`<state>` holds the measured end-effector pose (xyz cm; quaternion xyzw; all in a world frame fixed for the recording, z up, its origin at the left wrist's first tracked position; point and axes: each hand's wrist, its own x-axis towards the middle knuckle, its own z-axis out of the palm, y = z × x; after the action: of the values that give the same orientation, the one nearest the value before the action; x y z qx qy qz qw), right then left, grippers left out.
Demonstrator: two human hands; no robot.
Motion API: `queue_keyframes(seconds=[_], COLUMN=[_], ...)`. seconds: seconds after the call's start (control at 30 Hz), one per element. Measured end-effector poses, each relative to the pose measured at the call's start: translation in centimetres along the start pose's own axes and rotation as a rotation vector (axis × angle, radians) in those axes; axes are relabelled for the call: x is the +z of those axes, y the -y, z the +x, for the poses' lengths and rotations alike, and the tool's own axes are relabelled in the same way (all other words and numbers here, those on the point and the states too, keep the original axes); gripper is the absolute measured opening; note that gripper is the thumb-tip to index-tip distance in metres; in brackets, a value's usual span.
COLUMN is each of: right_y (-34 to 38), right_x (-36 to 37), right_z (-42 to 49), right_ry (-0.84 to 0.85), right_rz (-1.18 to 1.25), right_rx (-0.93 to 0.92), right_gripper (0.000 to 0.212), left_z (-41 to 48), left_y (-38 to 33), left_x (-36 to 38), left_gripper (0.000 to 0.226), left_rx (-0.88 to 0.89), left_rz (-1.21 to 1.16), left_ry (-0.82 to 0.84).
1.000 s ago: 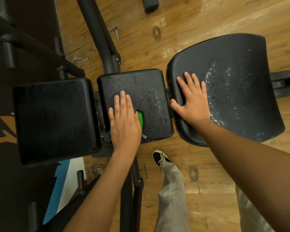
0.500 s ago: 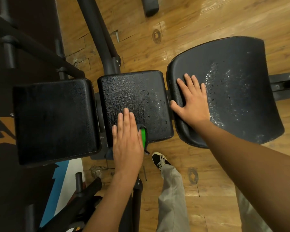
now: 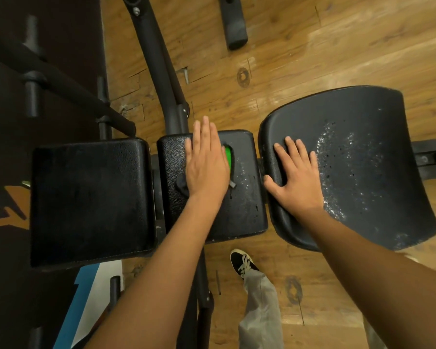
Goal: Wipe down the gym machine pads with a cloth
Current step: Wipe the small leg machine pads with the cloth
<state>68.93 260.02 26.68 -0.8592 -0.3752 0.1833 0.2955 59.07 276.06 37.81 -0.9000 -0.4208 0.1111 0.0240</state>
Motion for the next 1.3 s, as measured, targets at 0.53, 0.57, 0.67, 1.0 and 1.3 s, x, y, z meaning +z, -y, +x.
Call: queue_keyframes(seconds=[0.53,0.57,0.67,1.0,1.3], right_y=[-0.1,-0.1,0.0,-0.3,-0.2], right_x=[0.2,0.2,0.2,0.2,0.3], right_z=[0.0,0.0,0.0,0.1,0.0], right_ry=[-0.034,-0.033,-0.030,-0.011,-0.033], right_rz=[0.031,0.030,0.022,0.005,0.006], right_rx=[-0.007,-0.007,-0.008,-0.011,-0.012], right_gripper=[0.078,0.078,0.079,0.079,0.077], left_z=[-4.9,-3.1,1.3,-6.8,1.0], left_y=[1.9,1.6,0.9,2.2,1.6], left_x=[0.5,0.3,-0.5,0.2,-0.7], left_gripper=[0.059,0.059,0.058,0.059,0.058], left_rx=[0.052,0.057,0.042,0.067,0.090], left_rz=[0.013,0.012,-0.003,0.001,0.002], left_ry=[0.004,-0.006,-0.007,0.034,0.009])
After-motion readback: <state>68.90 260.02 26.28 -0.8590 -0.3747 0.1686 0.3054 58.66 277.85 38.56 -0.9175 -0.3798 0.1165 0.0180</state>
